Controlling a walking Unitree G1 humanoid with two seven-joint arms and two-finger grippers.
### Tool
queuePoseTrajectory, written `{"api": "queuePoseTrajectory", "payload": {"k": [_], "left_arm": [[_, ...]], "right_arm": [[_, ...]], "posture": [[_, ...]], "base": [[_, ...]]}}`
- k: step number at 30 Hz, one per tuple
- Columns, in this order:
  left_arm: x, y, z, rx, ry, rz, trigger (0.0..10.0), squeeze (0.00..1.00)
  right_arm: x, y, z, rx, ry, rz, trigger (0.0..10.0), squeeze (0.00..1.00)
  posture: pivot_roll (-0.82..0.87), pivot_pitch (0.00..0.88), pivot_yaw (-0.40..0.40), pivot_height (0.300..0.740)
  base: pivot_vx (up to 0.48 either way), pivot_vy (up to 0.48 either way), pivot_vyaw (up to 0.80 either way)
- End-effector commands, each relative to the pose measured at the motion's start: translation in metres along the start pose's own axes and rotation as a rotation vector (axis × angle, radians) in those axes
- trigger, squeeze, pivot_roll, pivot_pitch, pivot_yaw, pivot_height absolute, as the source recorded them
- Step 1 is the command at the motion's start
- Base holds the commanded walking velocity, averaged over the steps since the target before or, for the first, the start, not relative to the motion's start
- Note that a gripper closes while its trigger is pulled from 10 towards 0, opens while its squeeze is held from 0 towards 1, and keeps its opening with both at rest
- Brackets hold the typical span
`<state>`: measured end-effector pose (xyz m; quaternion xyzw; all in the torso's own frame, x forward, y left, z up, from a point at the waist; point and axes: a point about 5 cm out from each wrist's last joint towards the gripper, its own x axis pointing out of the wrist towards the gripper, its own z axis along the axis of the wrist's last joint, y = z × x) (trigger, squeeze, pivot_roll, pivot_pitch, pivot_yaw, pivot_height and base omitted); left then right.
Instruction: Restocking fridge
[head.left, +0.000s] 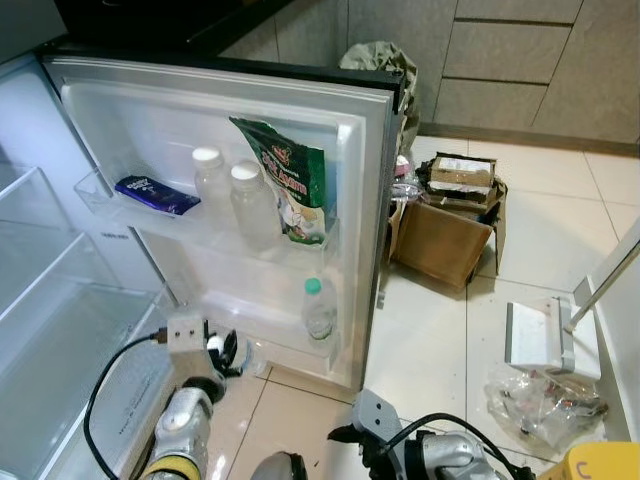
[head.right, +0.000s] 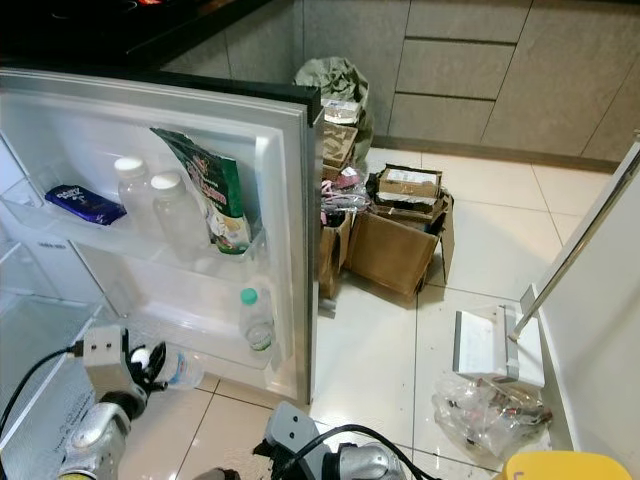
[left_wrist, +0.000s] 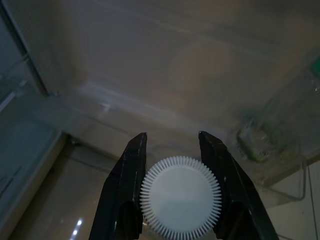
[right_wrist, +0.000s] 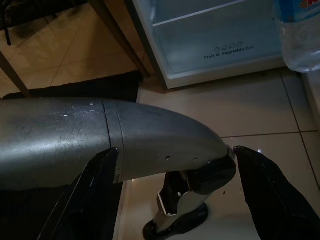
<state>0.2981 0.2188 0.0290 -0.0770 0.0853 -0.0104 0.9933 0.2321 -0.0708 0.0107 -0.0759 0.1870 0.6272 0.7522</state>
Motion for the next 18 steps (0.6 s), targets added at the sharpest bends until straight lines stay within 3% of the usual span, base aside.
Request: {"api": "queuePoseTrajectory", "payload": {"k": [1, 18], "left_arm": [[0.004, -0.001, 0.014, 0.027, -0.066, -0.037, 10.0, 0.0], [0.003, -0.003, 0.016, 0.038, -0.094, -0.06, 10.0, 0.0]], "right_arm": [[0.001, 0.003, 0.0, 0.012, -0.006, 0.015, 10.0, 0.0], [0.002, 0.001, 0.016, -0.026, -0.015, 0.018, 10.0, 0.0]], "posture": [[-0.09, 0.121, 0.037, 0.605], [-0.1, 0.198, 0.037, 0.59]], "base": [[0.0, 0.0, 0.0], [0.0, 0.0, 0.0]]}}
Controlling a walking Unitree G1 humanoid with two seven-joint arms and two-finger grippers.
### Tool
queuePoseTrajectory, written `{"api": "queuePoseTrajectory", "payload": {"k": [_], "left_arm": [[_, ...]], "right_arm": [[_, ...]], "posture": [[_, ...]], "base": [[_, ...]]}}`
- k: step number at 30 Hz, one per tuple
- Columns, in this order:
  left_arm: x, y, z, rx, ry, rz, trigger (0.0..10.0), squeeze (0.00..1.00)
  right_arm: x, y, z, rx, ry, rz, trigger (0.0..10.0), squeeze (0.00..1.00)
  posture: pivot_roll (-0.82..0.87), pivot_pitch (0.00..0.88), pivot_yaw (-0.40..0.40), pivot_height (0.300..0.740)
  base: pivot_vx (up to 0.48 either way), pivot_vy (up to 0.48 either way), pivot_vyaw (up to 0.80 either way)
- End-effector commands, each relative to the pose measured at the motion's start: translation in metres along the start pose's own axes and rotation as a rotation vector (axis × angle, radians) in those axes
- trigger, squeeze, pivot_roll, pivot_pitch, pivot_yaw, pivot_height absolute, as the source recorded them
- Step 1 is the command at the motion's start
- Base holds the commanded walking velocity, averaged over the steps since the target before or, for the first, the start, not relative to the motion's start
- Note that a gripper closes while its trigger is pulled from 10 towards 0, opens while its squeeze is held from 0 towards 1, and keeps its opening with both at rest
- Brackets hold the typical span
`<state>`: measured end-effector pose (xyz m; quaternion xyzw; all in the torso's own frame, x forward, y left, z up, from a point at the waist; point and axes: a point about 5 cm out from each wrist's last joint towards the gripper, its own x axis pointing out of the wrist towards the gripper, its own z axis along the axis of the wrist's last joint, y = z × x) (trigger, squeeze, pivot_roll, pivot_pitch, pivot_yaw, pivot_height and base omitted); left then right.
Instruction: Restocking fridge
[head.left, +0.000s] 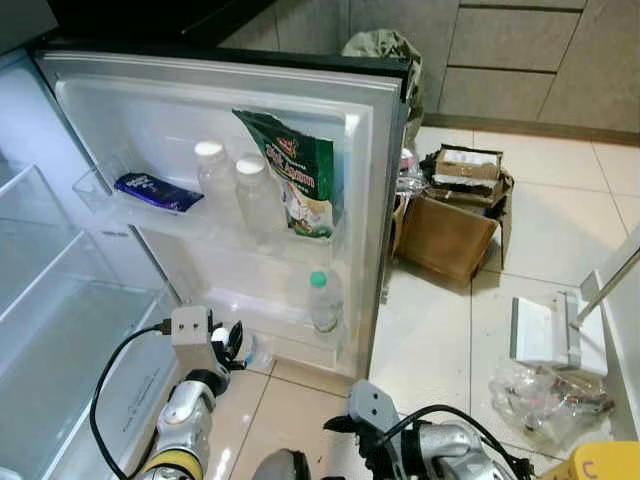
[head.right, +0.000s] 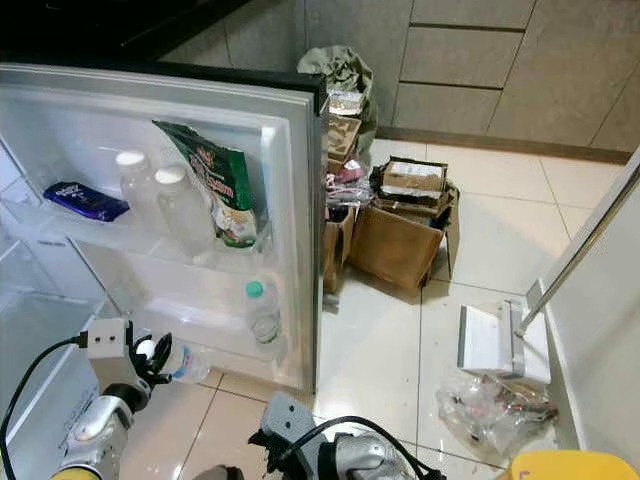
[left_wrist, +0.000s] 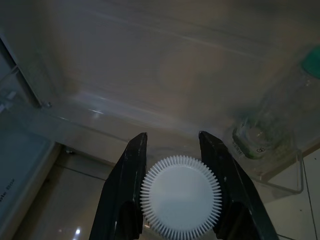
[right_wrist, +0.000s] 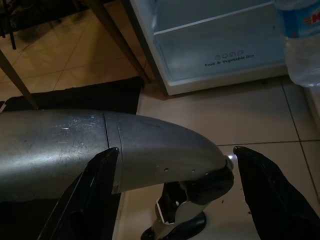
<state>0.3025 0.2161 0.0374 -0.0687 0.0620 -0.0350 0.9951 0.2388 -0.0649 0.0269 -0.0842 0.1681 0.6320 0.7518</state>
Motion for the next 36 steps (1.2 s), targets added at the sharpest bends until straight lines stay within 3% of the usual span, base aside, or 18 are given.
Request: {"api": "queuePoseTrajectory", "payload": {"k": [1, 5, 9, 16, 24, 27, 36], "left_arm": [[0.001, 0.001, 0.01, 0.017, -0.067, -0.01, 10.0, 0.0], [0.006, 0.0, 0.023, 0.032, -0.128, -0.027, 10.0, 0.0], [0.016, 0.002, 0.057, 0.015, -0.262, -0.04, 10.0, 0.0], [0.021, 0.001, 0.084, 0.019, -0.358, -0.074, 10.0, 0.0], [0.022, -0.015, 0.115, -0.003, -0.47, -0.199, 10.0, 0.0], [0.02, -0.02, 0.129, -0.063, -0.525, -0.251, 10.0, 0.0], [0.016, -0.022, 0.135, -0.154, -0.553, -0.283, 10.0, 0.0]], "right_arm": [[0.002, 0.005, -0.001, 0.011, 0.003, 0.021, 10.0, 0.0], [0.003, 0.008, 0.0, -0.01, 0.013, 0.047, 10.0, 0.0], [0.004, 0.011, 0.003, -0.024, 0.004, 0.072, 10.0, 0.0], [0.005, 0.01, 0.012, -0.024, -0.039, 0.077, 10.0, 0.0], [0.0, 0.006, 0.019, -0.034, -0.051, 0.066, 10.0, 0.0], [-0.002, 0.006, 0.02, -0.038, -0.053, 0.067, 10.0, 0.0], [-0.003, 0.006, 0.03, -0.047, -0.081, 0.061, 10.0, 0.0]], "posture": [[-0.09, 0.199, 0.038, 0.585], [-0.09, 0.198, 0.037, 0.57], [-0.08, 0.196, 0.038, 0.545], [-0.08, 0.19, 0.04, 0.54], [-0.08, 0.189, 0.04, 0.54], [-0.08, 0.189, 0.04, 0.54], [-0.09, 0.193, 0.036, 0.54]], "base": [[0.0, 0.0, 0.0], [0.0, 0.0, 0.0], [0.0, 0.0, 0.0], [0.0, 0.0, 0.0], [0.0, 0.0, 0.0], [0.0, 0.0, 0.0], [0.0, 0.0, 0.0]]}}
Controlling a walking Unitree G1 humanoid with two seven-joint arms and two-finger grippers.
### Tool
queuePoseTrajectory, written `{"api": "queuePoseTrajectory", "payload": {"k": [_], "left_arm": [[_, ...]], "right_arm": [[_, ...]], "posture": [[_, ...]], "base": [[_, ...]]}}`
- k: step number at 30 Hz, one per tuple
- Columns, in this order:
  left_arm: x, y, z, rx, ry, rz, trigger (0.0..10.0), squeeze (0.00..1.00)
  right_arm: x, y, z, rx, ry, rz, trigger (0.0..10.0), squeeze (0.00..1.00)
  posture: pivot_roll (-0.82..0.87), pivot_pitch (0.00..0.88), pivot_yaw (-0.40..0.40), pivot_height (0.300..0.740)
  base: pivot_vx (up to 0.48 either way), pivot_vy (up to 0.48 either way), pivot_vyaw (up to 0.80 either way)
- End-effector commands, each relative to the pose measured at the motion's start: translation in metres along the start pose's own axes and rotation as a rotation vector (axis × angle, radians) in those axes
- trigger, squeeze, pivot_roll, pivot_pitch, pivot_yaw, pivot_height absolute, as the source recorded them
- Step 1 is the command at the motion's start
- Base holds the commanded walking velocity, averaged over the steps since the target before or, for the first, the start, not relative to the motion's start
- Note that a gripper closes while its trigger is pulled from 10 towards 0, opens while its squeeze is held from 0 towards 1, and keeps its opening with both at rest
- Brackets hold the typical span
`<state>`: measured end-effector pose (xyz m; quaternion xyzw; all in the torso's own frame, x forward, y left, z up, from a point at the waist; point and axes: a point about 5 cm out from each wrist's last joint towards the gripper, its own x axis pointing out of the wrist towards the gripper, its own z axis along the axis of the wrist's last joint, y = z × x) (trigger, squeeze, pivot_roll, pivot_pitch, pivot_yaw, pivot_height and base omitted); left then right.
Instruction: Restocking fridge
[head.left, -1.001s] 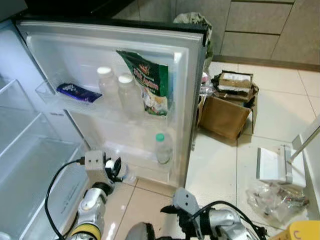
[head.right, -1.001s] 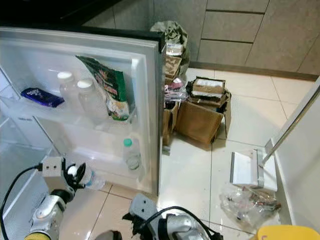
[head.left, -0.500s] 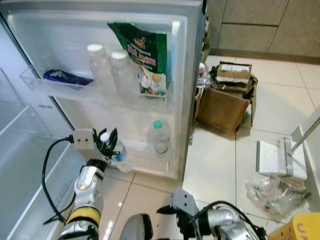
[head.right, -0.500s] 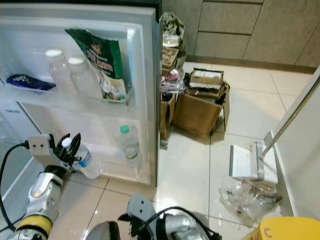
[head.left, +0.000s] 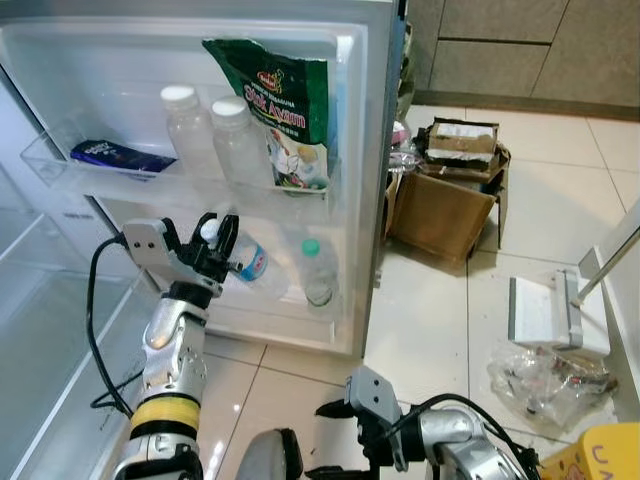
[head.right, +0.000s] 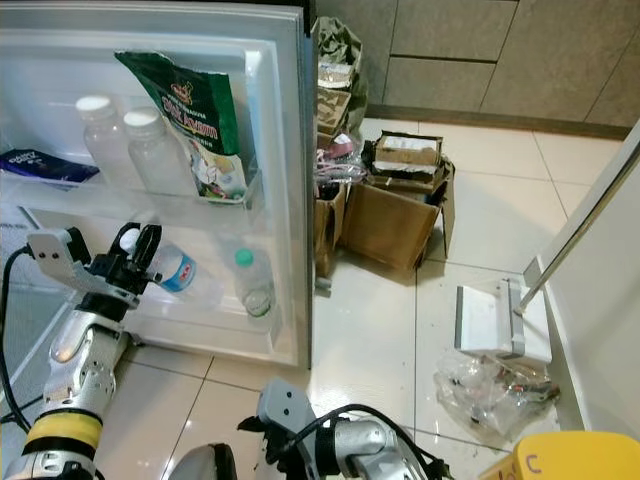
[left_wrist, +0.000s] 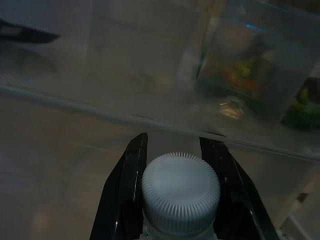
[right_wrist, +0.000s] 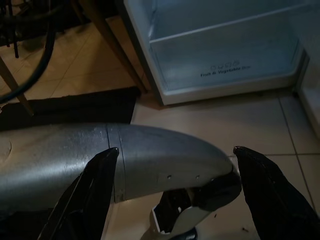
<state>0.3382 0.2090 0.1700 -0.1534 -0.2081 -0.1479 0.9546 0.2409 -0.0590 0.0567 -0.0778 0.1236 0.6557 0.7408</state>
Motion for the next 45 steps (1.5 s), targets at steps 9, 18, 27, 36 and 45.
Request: {"api": "queuePoseTrajectory", "payload": {"k": [9, 18, 27, 36, 45], "left_arm": [[-0.033, 0.01, -0.028, 0.013, 0.045, 0.147, 10.0, 0.0], [-0.033, 0.007, -0.039, 0.076, 0.053, 0.278, 10.0, 0.0], [-0.014, 0.0, -0.025, -0.012, -0.066, 0.285, 10.0, 0.0], [-0.015, 0.004, -0.018, -0.152, -0.14, 0.269, 10.0, 0.0], [-0.029, 0.013, -0.022, -0.166, -0.137, 0.258, 10.0, 0.0]], "right_arm": [[0.0, 0.003, 0.005, 0.005, -0.021, 0.01, 10.0, 0.0], [0.001, 0.006, 0.009, 0.007, -0.032, 0.013, 10.0, 0.0], [0.0, 0.007, 0.011, 0.009, -0.035, 0.014, 10.0, 0.0], [0.0, 0.011, 0.011, 0.01, -0.038, 0.019, 10.0, 0.0], [0.0, 0.012, 0.012, 0.02, -0.044, 0.019, 10.0, 0.0]], "posture": [[-0.09, 0.203, 0.031, 0.54], [-0.09, 0.207, 0.029, 0.54], [-0.1, 0.206, 0.028, 0.54], [-0.11, 0.216, 0.035, 0.54], [-0.1, 0.225, 0.03, 0.54]], "base": [[0.0, 0.0, 0.0], [0.0, 0.0, 0.0], [0.0, 0.0, 0.0], [0.0, 0.0, 0.0], [0.0, 0.0, 0.0]]}}
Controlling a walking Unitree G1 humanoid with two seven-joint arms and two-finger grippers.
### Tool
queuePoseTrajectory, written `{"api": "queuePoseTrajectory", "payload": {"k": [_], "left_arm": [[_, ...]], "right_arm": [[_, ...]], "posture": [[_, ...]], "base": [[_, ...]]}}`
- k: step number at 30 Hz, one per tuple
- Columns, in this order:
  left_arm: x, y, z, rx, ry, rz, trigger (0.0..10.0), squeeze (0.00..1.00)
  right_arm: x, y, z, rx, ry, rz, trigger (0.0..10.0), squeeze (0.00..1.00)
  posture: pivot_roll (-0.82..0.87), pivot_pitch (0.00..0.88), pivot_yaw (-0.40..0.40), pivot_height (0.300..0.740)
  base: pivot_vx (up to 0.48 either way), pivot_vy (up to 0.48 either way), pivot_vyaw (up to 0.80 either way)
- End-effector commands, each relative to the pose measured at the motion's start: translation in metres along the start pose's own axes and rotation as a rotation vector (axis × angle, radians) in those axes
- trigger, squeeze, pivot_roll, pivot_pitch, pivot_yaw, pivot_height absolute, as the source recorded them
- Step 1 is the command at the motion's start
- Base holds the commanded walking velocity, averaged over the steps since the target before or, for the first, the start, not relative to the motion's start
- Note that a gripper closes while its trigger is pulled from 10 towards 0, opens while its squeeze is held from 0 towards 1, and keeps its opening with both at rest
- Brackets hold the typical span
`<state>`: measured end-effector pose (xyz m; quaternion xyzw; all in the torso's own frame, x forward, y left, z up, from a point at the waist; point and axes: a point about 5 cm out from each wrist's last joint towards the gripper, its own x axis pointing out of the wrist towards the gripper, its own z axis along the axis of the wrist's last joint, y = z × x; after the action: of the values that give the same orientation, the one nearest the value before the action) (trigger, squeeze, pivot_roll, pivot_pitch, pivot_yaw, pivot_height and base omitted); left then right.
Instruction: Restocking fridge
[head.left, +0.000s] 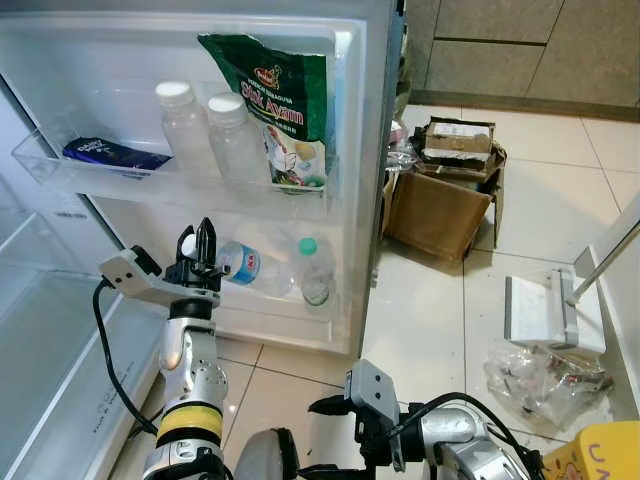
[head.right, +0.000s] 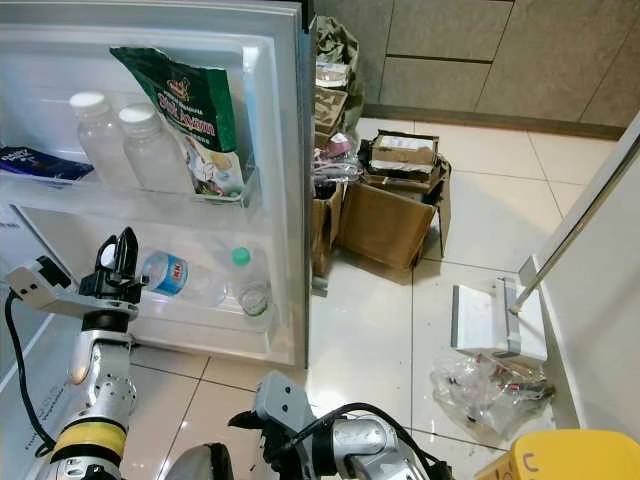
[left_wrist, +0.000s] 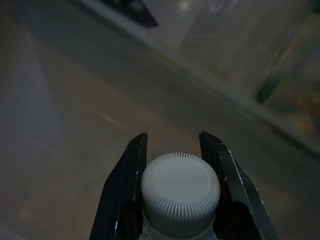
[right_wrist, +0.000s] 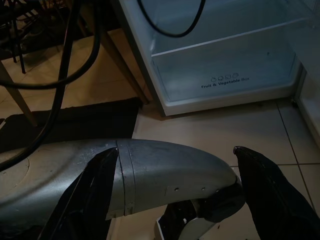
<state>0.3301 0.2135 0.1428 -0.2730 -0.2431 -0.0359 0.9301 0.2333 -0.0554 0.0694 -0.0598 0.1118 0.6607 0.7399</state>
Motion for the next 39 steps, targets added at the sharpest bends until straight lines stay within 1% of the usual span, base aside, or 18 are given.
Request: {"api": "queuePoseTrajectory", "payload": {"k": [1, 4, 7, 9, 11, 12, 14, 19, 20, 21, 22, 23, 28, 32, 36, 37, 39], "left_arm": [[-0.014, 0.008, -0.008, 0.043, 0.047, 0.004, 10.0, 0.0], [-0.035, 0.009, -0.032, 0.083, 0.156, 0.015, 10.0, 0.0], [-0.039, 0.007, -0.038, 0.095, 0.176, 0.026, 10.0, 0.0], [-0.042, 0.003, -0.044, 0.113, 0.19, 0.042, 10.0, 0.0], [-0.04, 0.0, -0.046, 0.115, 0.19, 0.044, 10.0, 0.0], [-0.035, -0.005, -0.047, 0.114, 0.181, 0.035, 10.0, 0.0], [-0.033, -0.007, -0.047, 0.115, 0.176, 0.029, 10.0, 0.0], [-0.014, -0.019, -0.037, 0.064, 0.092, 0.0, 10.0, 0.0], [-0.014, -0.019, -0.037, 0.064, 0.092, 0.0, 10.0, 0.0], [-0.009, -0.022, -0.033, 0.058, 0.066, -0.008, 10.0, 0.0], [0.0, -0.027, -0.025, 0.061, 0.023, -0.024, 10.0, 0.0], [0.004, -0.029, -0.022, 0.063, 0.007, -0.029, 10.0, 0.0], [0.009, -0.031, -0.017, 0.061, -0.017, -0.034, 10.0, 0.0], [0.017, -0.04, -0.013, 0.076, -0.034, -0.086, 10.0, 0.0], [0.016, -0.048, -0.016, 0.144, -0.009, -0.157, 10.0, 0.0], [0.016, -0.048, -0.016, 0.144, -0.009, -0.157, 10.0, 0.0], [0.012, -0.05, -0.023, 0.18, 0.03, -0.188, 10.0, 0.0]], "right_arm": [[0.001, 0.004, -0.001, 0.011, -0.004, 0.008, 10.0, 0.0], [0.002, 0.005, 0.0, 0.013, -0.007, 0.01, 10.0, 0.0], [0.002, 0.005, 0.001, 0.015, -0.01, 0.009, 10.0, 0.0], [0.0, 0.006, 0.002, 0.022, -0.017, 0.007, 10.0, 0.0], [-0.001, 0.007, 0.002, 0.029, -0.021, 0.011, 10.0, 0.0], [-0.002, 0.009, 0.002, 0.035, -0.025, 0.017, 10.0, 0.0], [-0.002, 0.009, 0.003, 0.035, -0.025, 0.019, 10.0, 0.0], [-0.002, 0.009, 0.005, 0.034, -0.029, 0.025, 10.0, 0.0], [-0.002, 0.009, 0.005, 0.034, -0.029, 0.025, 10.0, 0.0], [-0.002, 0.009, 0.006, 0.034, -0.031, 0.026, 10.0, 0.0], [-0.002, 0.01, 0.007, 0.035, -0.034, 0.029, 10.0, 0.0], [-0.002, 0.011, 0.007, 0.037, -0.034, 0.03, 10.0, 0.0], [-0.002, 0.013, 0.008, 0.039, -0.037, 0.033, 10.0, 0.0], [-0.003, 0.014, 0.009, 0.046, -0.044, 0.033, 10.0, 0.0], [-0.005, 0.012, 0.01, 0.052, -0.048, 0.023, 10.0, 0.0], [-0.005, 0.012, 0.01, 0.052, -0.048, 0.023, 10.0, 0.0], [-0.005, 0.013, 0.01, 0.056, -0.048, 0.02, 10.0, 0.0]], "posture": [[-0.1, 0.226, 0.031, 0.54], [-0.11, 0.227, 0.032, 0.54], [-0.12, 0.23, 0.032, 0.54], [-0.13, 0.237, 0.028, 0.54], [-0.13, 0.237, 0.028, 0.54], [-0.13, 0.24, 0.026, 0.54], [-0.13, 0.24, 0.026, 0.54], [-0.13, 0.242, 0.025, 0.54], [-0.13, 0.242, 0.025, 0.54], [-0.13, 0.243, 0.024, 0.54], [-0.13, 0.246, 0.023, 0.54], [-0.13, 0.246, 0.023, 0.54], [-0.13, 0.251, 0.023, 0.54], [-0.14, 0.261, 0.023, 0.54], [-0.13, 0.269, 0.023, 0.54], [-0.13, 0.269, 0.023, 0.54], [-0.13, 0.272, 0.023, 0.54]], "base": [[0.0, 0.0, 0.0], [0.0, 0.0, 0.0], [0.0, 0.0, 0.0], [0.0, 0.0, 0.0], [0.0, 0.0, 0.0], [0.0, 0.0, 0.0], [0.0, 0.0, 0.0], [0.0, 0.0, 0.0], [0.0, 0.0, 0.0], [0.0, 0.0, 0.0], [0.0, 0.0, 0.0], [0.0, 0.0, 0.0], [0.0, 0.0, 0.0], [0.0, 0.0, 0.0], [0.0, 0.0, 0.0], [0.0, 0.0, 0.0], [0.0, 0.0, 0.0]]}}
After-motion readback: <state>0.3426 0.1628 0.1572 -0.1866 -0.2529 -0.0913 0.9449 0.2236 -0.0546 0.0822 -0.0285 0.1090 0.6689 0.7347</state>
